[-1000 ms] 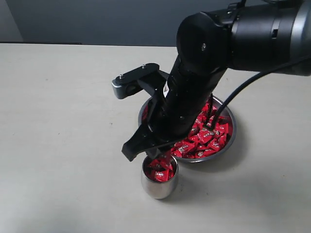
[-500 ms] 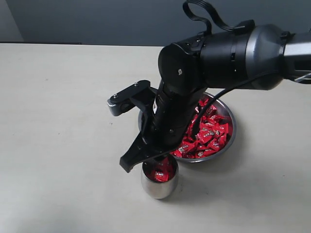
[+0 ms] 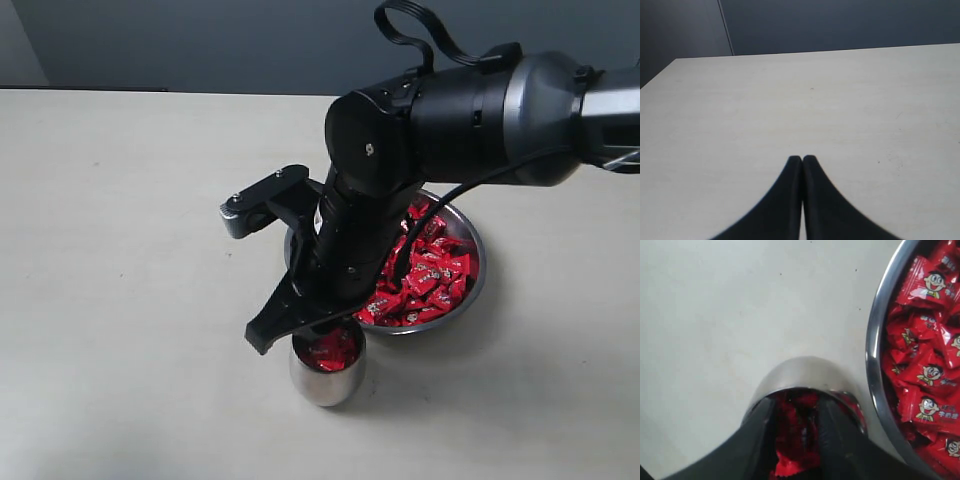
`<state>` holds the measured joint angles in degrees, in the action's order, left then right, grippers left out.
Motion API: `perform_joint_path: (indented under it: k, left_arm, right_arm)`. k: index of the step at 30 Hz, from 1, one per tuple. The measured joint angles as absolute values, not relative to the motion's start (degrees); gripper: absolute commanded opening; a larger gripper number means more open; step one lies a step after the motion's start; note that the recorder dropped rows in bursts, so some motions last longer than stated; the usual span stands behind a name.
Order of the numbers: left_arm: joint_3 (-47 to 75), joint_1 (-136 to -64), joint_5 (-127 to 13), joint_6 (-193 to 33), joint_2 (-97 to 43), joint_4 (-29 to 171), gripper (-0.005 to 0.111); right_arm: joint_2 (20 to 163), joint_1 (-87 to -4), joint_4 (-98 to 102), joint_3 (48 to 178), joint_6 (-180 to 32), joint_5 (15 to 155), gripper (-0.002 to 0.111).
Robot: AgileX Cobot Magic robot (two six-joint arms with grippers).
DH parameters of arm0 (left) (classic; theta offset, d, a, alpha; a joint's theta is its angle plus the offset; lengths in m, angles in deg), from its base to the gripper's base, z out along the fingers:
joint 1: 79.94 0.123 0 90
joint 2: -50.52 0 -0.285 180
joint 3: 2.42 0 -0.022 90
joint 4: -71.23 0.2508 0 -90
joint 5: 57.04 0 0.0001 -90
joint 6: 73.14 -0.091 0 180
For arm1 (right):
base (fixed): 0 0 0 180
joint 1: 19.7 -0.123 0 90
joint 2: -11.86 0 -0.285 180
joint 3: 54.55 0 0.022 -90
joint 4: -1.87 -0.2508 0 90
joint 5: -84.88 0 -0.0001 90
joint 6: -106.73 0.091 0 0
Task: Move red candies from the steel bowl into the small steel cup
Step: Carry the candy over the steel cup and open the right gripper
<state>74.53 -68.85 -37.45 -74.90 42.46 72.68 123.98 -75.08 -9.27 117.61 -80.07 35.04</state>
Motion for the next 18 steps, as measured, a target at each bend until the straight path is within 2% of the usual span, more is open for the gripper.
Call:
perform_joint_path:
  k: [18]
  left_arm:
    - [74.5,-68.9,-37.4,-74.9,42.5,72.7,0.0]
  right_arm:
    - [118.0,-75.1,-7.7,118.4,-80.1,34.0,0.03]
